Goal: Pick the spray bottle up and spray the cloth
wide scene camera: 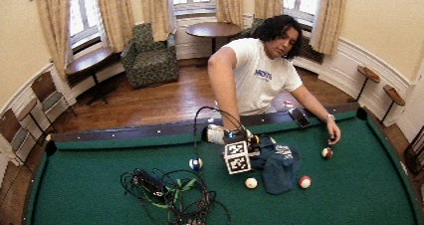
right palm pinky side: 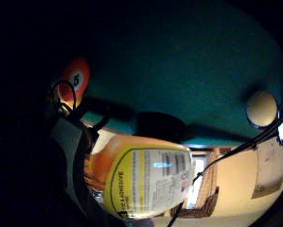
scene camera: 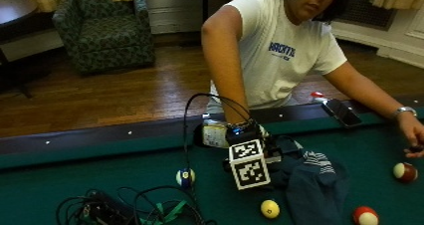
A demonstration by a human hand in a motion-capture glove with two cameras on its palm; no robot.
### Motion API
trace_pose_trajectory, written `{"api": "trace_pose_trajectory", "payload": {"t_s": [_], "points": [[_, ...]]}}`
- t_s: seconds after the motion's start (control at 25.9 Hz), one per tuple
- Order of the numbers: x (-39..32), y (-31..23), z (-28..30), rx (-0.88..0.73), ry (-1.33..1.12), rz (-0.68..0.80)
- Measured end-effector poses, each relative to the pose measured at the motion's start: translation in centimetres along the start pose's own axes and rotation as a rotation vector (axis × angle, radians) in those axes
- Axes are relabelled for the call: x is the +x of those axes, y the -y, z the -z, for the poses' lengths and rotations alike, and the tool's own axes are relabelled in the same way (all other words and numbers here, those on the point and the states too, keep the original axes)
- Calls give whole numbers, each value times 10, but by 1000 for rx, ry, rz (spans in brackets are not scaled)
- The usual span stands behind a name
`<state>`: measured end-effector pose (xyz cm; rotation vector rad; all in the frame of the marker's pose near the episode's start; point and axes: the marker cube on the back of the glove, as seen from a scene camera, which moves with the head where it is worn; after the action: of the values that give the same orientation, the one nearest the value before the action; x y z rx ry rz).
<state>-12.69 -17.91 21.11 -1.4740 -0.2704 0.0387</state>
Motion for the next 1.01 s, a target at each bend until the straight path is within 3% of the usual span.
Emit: {"api": "trace_pose_trajectory", "payload": {"t_s": [0.15, 0.5, 0.73, 1.01], "points": [[-19, -24, 23, 108, 49, 142], [-73, -104, 62, 431, 209, 658], [-100, -150, 60, 544, 285, 945], [-115, -163, 39, 606, 426, 1243]]}}
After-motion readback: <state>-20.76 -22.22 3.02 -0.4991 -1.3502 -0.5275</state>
